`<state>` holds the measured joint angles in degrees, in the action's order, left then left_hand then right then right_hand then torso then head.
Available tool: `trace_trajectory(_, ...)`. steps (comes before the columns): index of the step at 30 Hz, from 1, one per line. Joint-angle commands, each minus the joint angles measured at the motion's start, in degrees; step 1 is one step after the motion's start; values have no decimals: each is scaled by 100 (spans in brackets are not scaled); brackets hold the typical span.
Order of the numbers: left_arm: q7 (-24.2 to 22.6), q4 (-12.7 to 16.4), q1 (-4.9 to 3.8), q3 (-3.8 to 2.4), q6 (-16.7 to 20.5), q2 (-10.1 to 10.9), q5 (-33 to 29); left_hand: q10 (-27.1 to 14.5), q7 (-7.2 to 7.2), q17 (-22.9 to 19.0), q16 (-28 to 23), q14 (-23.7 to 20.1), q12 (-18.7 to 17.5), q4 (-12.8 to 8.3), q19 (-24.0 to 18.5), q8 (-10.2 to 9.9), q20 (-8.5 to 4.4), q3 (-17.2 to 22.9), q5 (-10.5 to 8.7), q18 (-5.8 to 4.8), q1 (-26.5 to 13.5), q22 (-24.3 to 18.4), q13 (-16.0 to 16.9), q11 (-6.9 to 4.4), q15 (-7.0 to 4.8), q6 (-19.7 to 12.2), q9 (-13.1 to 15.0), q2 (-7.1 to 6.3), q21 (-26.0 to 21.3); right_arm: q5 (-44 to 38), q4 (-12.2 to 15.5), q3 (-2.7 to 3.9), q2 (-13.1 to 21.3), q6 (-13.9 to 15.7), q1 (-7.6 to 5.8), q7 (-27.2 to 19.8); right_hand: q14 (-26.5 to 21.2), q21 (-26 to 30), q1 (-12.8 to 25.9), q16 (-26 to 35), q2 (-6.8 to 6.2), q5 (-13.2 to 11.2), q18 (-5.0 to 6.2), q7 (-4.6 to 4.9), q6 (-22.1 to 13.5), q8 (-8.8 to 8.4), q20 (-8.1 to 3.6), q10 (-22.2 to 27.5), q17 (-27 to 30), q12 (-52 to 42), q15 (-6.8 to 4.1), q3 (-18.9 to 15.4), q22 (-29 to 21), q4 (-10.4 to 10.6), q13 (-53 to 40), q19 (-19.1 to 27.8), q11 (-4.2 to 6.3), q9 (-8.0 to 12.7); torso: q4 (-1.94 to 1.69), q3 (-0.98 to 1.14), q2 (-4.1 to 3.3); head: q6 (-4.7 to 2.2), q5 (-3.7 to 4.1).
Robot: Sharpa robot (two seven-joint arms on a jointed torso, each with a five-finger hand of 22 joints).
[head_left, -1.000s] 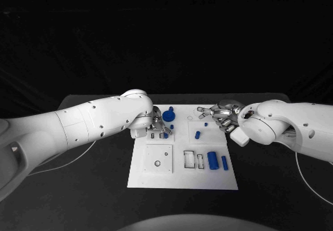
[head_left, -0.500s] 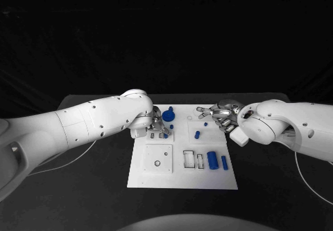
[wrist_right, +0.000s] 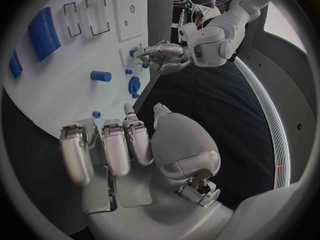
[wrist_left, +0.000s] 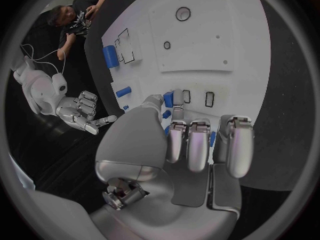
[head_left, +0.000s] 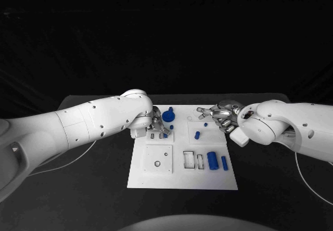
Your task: Assemble the parts on the task board
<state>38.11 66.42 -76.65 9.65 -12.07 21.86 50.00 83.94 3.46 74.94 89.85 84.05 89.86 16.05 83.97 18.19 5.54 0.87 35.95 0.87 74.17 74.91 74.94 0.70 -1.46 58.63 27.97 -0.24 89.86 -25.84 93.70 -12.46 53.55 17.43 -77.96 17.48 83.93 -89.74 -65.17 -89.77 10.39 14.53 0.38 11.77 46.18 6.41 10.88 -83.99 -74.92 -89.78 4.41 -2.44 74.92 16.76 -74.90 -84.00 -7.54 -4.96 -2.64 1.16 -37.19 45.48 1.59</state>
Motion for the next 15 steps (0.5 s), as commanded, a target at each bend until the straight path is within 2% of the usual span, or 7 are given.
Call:
trace_trajectory(1, -97, 1, 0, -1, -63, -13, -29, 606, -7, 1506, 15, 595, 14, 13, 603, 34, -44, 49, 100, -87, 81, 1509, 1506, -46, -42, -44, 37, -8, 14, -52, 0, -2, 6, -75, 5, 35, 607, -26, 10, -23, 61, 17, -38, 10, -22, 35, 21, -601, -1508, -22, 45, -29, 1508, -6, -1510, -600, -45, -5, -1, -1, -4, 1, 5)
trace_trajectory(7, -153, 1, 0, -1, -38, 5, -29, 606, -25, 1506, 15, 595, 14, -6, 603, 78, -51, 160, 254, -87, 220, 1509, 1506, -60, -52, -31, 121, -67, 14, -52, -7, -3, 14, -75, 7, 42, 607, -26, 10, -23, 67, 18, -38, 10, -24, 38, 21, -601, -1508, -22, 45, -31, 1508, -6, -1510, -600, -45, -6, -6, 0, -5, -2, 12)
trace_trajectory(15, -261, 37, -1, -2, 70, 79, -31, 606, -34, 1506, 15, 595, 14, -24, 603, 99, -57, 227, 297, -87, 303, 1509, 1506, -69, -60, -26, 164, -102, 14, -52, -23, -5, 15, -82, 29, 49, 607, -26, 10, -23, 73, 19, -38, 10, -26, 40, 22, -601, -1508, -22, 45, -33, 1508, -6, -1510, -600, -45, -6, -2, 0, -1, -3, 12)
